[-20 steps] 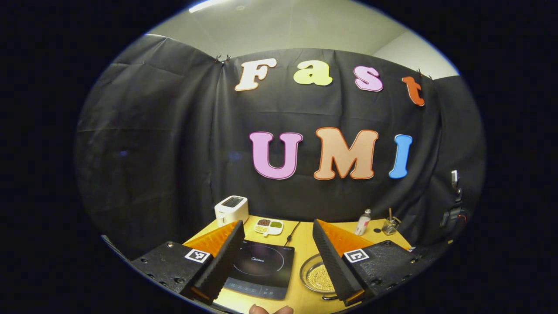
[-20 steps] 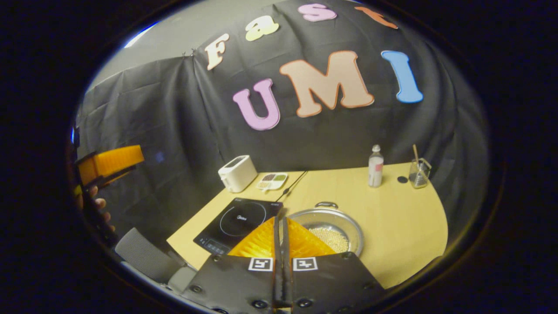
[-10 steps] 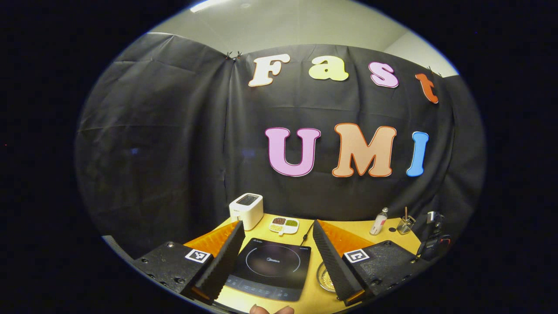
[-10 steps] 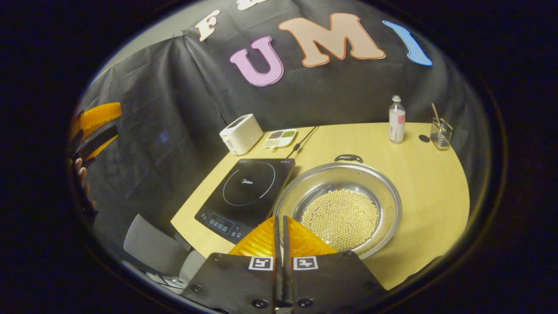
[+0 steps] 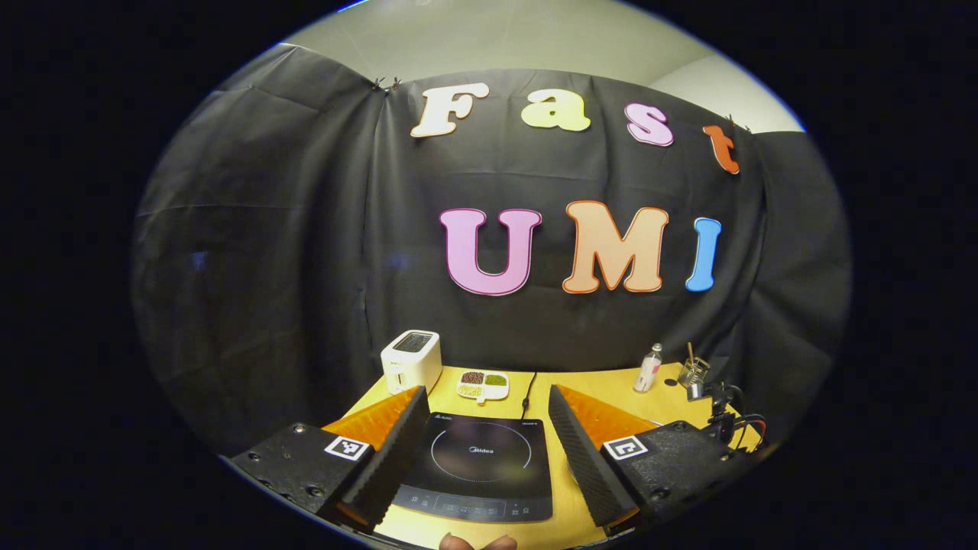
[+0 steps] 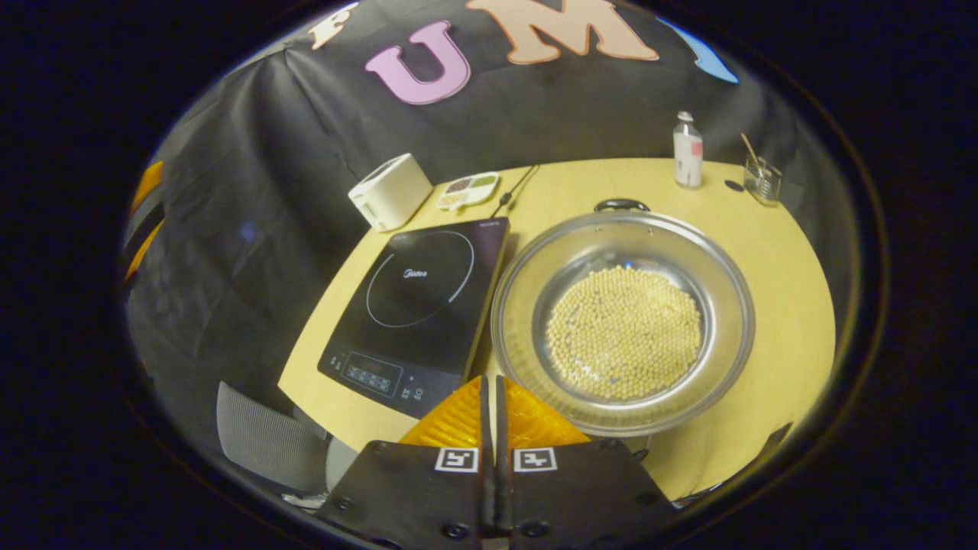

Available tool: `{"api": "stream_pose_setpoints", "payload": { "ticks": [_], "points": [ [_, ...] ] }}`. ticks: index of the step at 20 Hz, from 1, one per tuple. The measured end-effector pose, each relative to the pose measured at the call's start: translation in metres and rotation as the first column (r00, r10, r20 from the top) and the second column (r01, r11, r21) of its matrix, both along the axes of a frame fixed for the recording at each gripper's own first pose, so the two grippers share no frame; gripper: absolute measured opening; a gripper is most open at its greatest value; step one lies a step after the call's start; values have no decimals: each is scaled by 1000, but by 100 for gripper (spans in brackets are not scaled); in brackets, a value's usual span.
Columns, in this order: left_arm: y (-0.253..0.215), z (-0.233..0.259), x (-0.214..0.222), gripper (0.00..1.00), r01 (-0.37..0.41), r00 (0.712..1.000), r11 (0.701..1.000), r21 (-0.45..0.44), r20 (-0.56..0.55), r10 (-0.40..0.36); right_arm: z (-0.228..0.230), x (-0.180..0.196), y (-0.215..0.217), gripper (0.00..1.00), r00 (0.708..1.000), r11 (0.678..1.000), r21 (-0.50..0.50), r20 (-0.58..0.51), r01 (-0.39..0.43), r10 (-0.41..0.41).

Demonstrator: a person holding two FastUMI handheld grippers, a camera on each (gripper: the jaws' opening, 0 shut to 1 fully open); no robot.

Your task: First push the handle of the pot to place it horizontally, then grasp the pot with both hands and set it on the induction cooktop.

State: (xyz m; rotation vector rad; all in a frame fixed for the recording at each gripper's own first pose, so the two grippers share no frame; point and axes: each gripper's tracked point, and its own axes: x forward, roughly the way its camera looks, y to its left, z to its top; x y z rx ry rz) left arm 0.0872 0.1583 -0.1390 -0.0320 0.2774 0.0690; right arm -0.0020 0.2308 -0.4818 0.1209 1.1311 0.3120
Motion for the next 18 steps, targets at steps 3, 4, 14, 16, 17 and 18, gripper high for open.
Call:
{"api": "stream_pose_setpoints", "payload": {
  "ticks": [3, 4, 14, 16, 17, 18],
  "points": [
    [8, -11, -7, 95, 23, 1000, 999, -27, -18, -23, -15, -14, -4, 3, 999, 999, -44, -34, 24, -25],
    [12, -11, -8, 95, 24, 1000, 999, -30, -18, -25, -19, -17, -8, 3, 998, 998, -57, -44, 35, -37],
    [17, -14, -21, 95, 26, 999, 999, -23, -25, -26, -39, -25, -42, 3, 992, 989, -126, -88, 79, -90],
    [12, -13, -23, 92, 17, 999, 999, -49, -30, -18, -39, -27, -52, 2, 992, 986, -148, -87, 73, -87],
    [9, -15, -23, 92, 21, 999, 998, -56, -33, -22, -38, -28, -57, 3, 992, 985, -155, -85, 74, -88],
    [6, -16, -23, 95, 26, 999, 998, -55, -37, -28, -38, -28, -62, 2, 992, 985, -157, -87, 79, -93]
  ]
}}
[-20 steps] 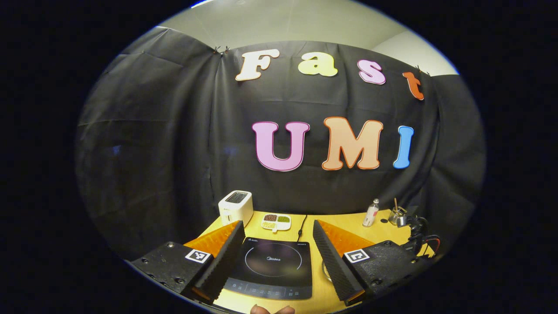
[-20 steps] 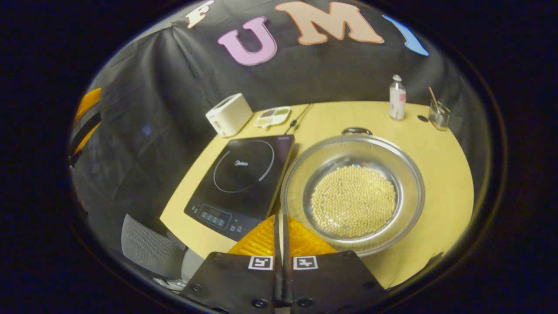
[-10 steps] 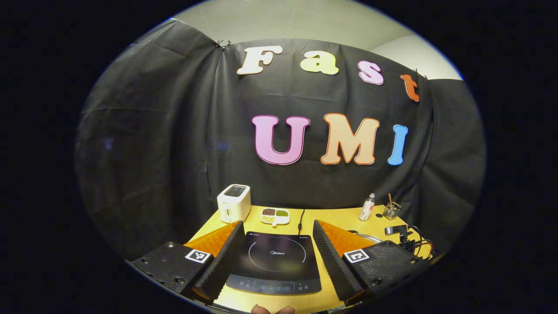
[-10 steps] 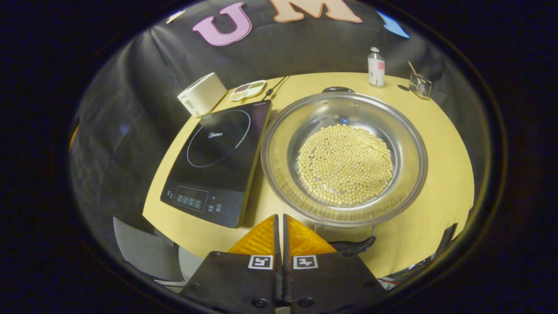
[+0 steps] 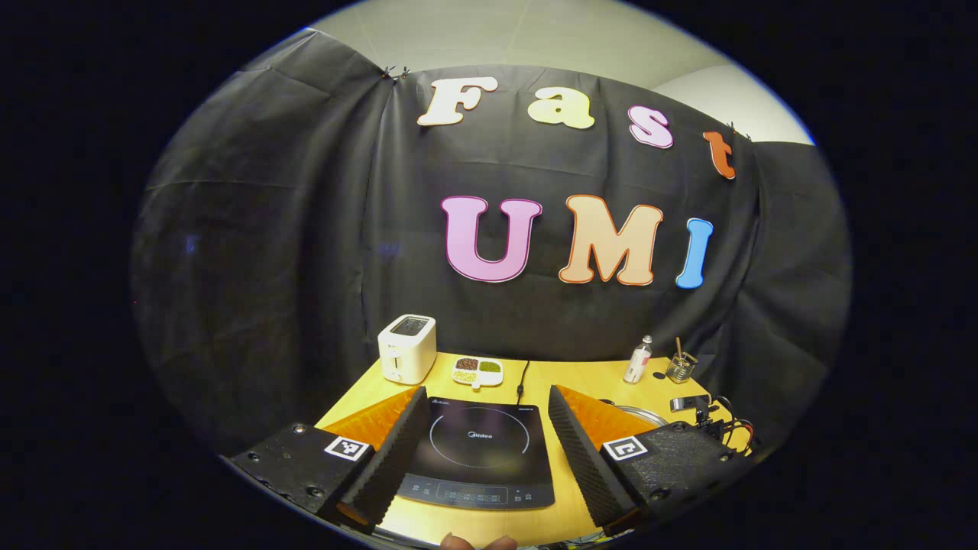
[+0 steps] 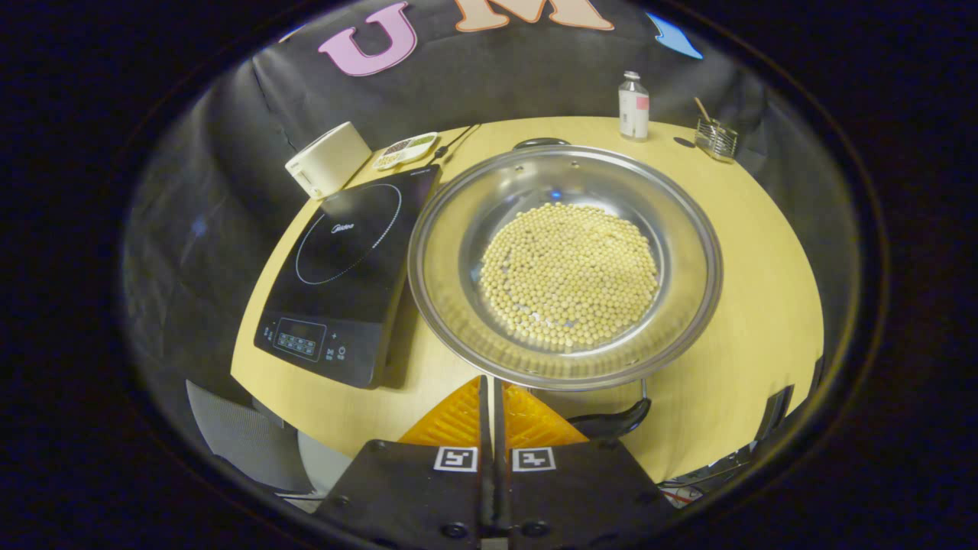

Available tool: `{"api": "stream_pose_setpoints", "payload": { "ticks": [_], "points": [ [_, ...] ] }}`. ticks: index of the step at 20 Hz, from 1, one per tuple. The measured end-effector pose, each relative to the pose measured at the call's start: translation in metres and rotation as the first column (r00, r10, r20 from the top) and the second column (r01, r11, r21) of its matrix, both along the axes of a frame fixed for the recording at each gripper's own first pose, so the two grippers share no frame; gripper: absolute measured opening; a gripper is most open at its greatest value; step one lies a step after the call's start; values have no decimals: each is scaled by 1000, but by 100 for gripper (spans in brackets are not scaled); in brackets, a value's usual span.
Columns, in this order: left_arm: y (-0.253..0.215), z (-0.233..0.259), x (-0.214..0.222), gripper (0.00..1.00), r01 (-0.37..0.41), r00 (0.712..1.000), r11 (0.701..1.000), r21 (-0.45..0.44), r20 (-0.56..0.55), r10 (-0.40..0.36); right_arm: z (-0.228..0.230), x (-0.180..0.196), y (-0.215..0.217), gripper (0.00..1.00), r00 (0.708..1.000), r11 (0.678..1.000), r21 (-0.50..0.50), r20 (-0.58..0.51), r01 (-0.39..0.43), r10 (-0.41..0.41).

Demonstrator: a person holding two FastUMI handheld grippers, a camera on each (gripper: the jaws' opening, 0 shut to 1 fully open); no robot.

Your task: First push the handle of the pot to place it horizontally, then grasp the pot with both hands and set it on the induction cooktop.

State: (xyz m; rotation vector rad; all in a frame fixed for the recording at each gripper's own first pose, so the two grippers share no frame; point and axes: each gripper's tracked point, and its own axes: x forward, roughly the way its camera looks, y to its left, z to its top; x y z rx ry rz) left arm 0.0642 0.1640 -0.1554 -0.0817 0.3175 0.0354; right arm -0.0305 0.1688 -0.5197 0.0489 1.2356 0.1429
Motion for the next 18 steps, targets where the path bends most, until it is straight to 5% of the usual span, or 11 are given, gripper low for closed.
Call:
{"api": "stream_pose_setpoints", "payload": {
  "ticks": [13, 18],
  "points": [
    [-38, 4, 5, 92, -35, 999, 999, 28, -10, 36, -2, 9, -81, 3, 998, 999, -5, -33, 54, -55],
    [-57, 2, 6, 99, -84, 996, 996, 28, -23, 85, -4, 22, -109, 0, 998, 999, 5, -45, 33, -32]
  ]
}}
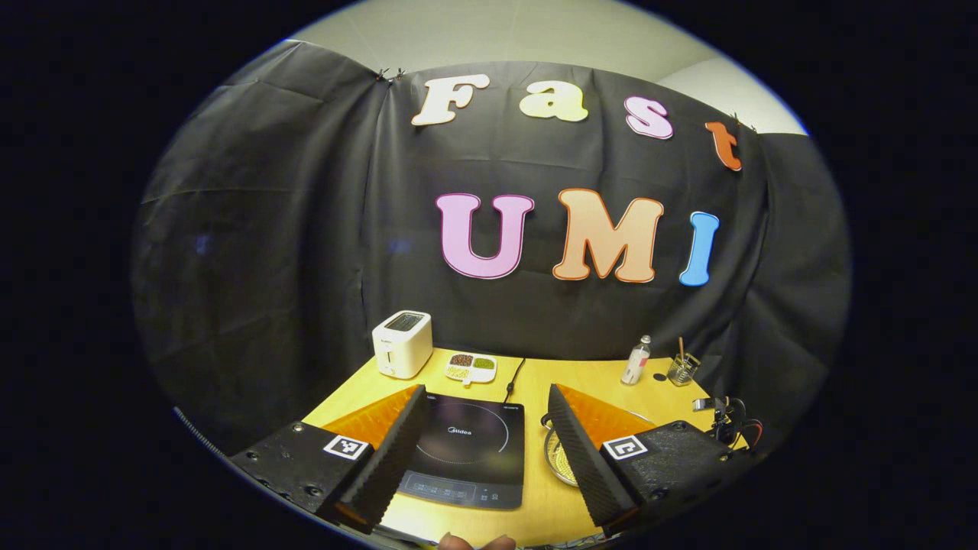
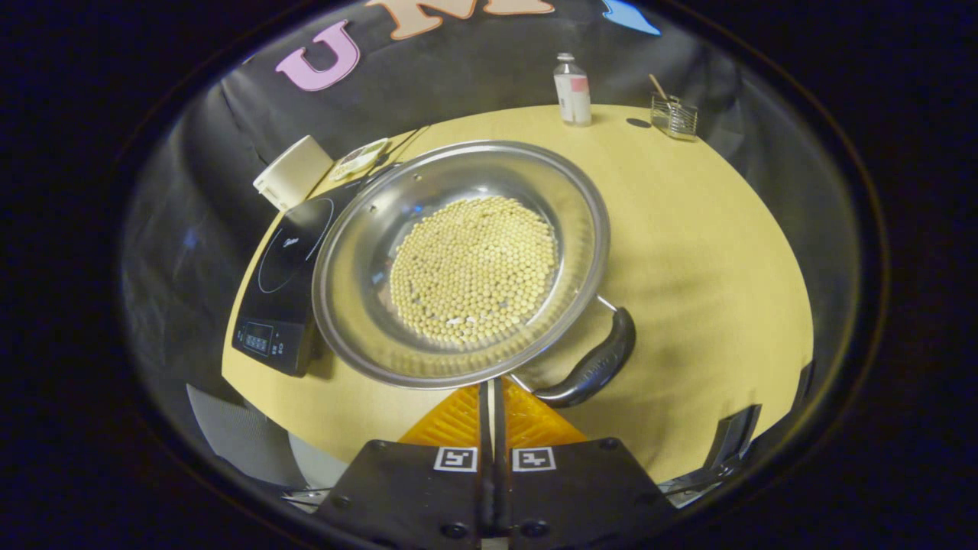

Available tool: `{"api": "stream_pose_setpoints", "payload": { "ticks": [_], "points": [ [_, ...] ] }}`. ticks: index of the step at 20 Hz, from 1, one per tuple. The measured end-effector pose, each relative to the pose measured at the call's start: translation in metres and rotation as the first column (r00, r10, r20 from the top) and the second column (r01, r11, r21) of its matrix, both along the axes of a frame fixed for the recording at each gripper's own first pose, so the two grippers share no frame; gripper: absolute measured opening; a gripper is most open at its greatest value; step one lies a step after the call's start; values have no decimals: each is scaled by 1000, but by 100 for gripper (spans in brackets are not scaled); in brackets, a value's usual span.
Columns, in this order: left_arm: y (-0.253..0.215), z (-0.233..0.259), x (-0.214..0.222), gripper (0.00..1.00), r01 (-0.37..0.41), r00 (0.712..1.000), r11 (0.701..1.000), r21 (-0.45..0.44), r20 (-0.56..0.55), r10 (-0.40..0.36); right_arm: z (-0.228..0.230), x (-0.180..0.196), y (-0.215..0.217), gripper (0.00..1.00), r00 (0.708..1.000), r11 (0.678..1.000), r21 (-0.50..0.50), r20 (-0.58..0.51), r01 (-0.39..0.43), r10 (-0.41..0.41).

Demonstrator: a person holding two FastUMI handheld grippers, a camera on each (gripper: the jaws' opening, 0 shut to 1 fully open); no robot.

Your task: First push the handle of the pot to place it horizontally, then grasp the pot with both hands and set it on the induction cooktop.

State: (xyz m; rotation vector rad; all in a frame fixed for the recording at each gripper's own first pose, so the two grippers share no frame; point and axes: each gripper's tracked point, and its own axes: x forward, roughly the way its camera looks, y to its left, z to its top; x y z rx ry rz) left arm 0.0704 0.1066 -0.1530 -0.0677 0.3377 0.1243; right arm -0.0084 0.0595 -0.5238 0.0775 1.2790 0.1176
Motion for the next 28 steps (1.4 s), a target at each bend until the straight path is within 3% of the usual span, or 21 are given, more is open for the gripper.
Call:
{"api": "stream_pose_setpoints", "payload": {
  "ticks": [7, 9, 15, 23, 28],
  "points": [
    [-32, -9, -6, 92, -70, 997, 997, 46, -36, 72, -6, 31, -41, 3, 999, 999, 28, 8, -41, 41],
    [-40, -14, -10, 96, -73, 995, 995, 71, -66, 77, -12, 42, -50, 3, 999, 999, 42, 11, -35, 35],
    [-59, -10, -3, 94, -25, 994, 992, 123, -104, 38, -19, 65, -66, 3, 999, 999, 35, 36, -32, 31],
    [-58, -18, -1, 95, 22, 993, 998, 67, -120, -14, -16, 83, -79, 3, 998, 999, 1, 53, 39, -39],
    [-53, -38, 2, 95, 117, 981, 993, -16, -151, -118, 10, 72, -78, 3, 993, 994, -50, 78, 96, -92]
  ]
}}
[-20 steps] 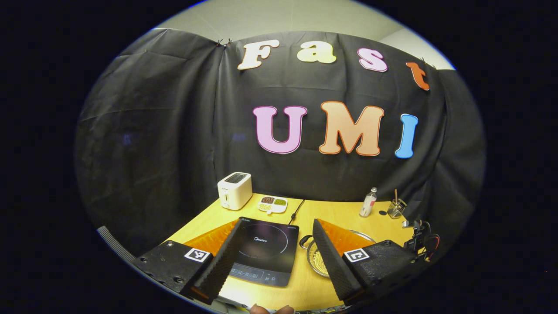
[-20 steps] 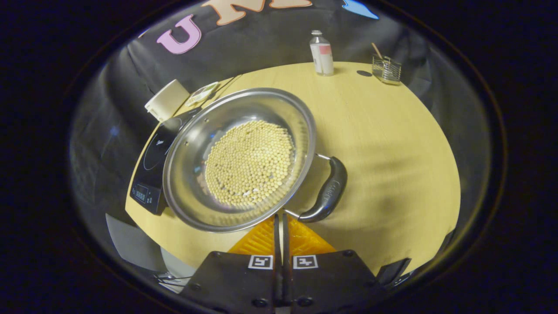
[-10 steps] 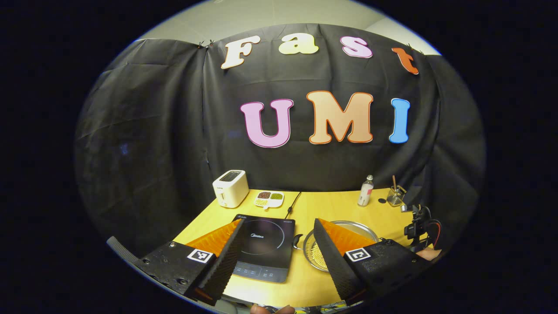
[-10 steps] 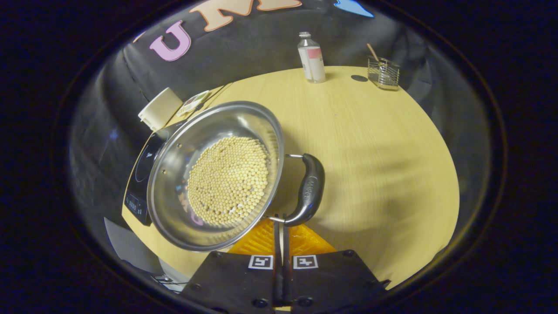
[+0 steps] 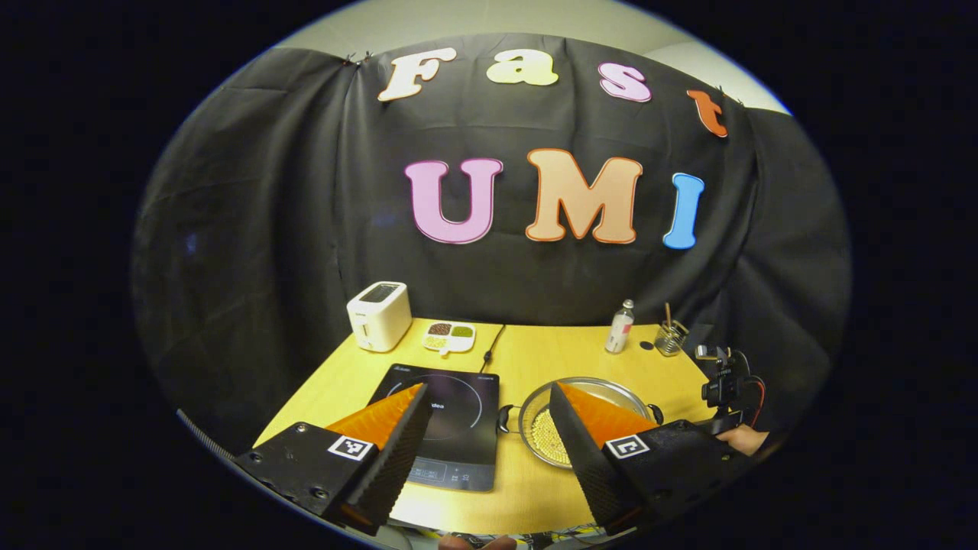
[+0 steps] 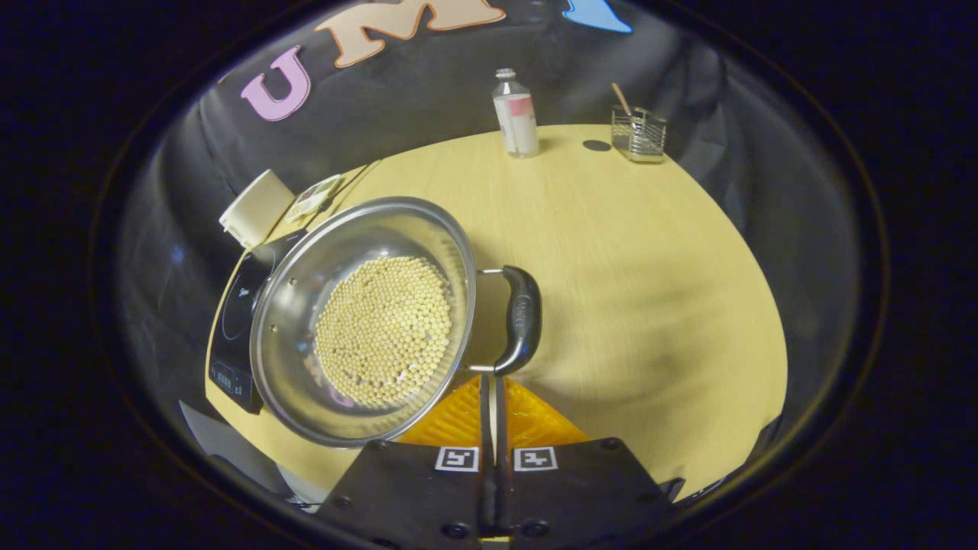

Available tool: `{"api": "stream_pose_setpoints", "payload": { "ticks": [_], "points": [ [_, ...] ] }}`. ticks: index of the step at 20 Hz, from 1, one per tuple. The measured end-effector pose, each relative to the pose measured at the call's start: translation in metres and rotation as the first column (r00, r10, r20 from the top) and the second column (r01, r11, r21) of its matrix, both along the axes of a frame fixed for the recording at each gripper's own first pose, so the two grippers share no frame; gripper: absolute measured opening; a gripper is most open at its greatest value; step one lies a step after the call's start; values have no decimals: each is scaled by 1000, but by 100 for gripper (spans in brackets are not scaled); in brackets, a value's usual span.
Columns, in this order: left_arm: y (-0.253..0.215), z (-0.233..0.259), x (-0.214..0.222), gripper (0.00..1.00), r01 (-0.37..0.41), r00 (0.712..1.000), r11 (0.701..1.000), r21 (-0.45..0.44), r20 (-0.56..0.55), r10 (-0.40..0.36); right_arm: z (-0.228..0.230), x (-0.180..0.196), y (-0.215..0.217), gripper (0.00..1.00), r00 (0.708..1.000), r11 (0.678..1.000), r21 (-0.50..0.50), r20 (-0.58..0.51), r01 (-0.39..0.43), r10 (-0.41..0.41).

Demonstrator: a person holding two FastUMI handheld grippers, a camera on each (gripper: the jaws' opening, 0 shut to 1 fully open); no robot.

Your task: First push the handle of the pot to place it horizontally, then grasp the pot with both hands and set it on the induction cooktop.

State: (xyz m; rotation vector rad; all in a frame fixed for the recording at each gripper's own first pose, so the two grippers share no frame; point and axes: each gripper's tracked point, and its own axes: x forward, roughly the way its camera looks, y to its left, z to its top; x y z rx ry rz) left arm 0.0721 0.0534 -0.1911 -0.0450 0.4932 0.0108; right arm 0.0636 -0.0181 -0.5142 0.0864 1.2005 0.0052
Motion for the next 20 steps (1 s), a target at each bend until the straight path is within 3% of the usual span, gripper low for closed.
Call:
{"api": "stream_pose_setpoints", "payload": {
  "ticks": [3, 4, 7, 12, 14, 16, 20],
  "points": [
    [1, -13, 1, 96, 82, 996, 995, -54, -14, -83, 21, -9, 2, 3, 998, 997, -42, 24, 64, -63],
    [1, -20, 1, 92, 105, 994, 991, -81, -23, -108, 27, -11, 3, 3, 996, 995, -58, 33, 86, -84],
    [-7, -47, 5, 95, 174, 981, 967, -187, -47, -186, 43, -12, 5, 3, 988, 986, -102, 89, 132, -123],
    [-8, -86, 16, 96, 216, 957, 946, -241, -141, -255, 78, 1, 2, 2, 970, 977, -128, 196, 173, -146],
    [-8, -100, 23, 96, 207, 952, 948, -241, -172, -252, 74, 7, 2, 5, 971, 977, -125, 187, 172, -147],
    [-10, -113, 29, 96, 178, 947, 952, -249, -218, -234, 65, 15, -4, 18, 975, 975, -148, 172, 163, -137],
    [-28, -147, 42, 96, 148, 924, 957, -251, -309, -224, 43, 28, -10, 31, 986, 983, -145, 136, 116, -96]
  ]
}}
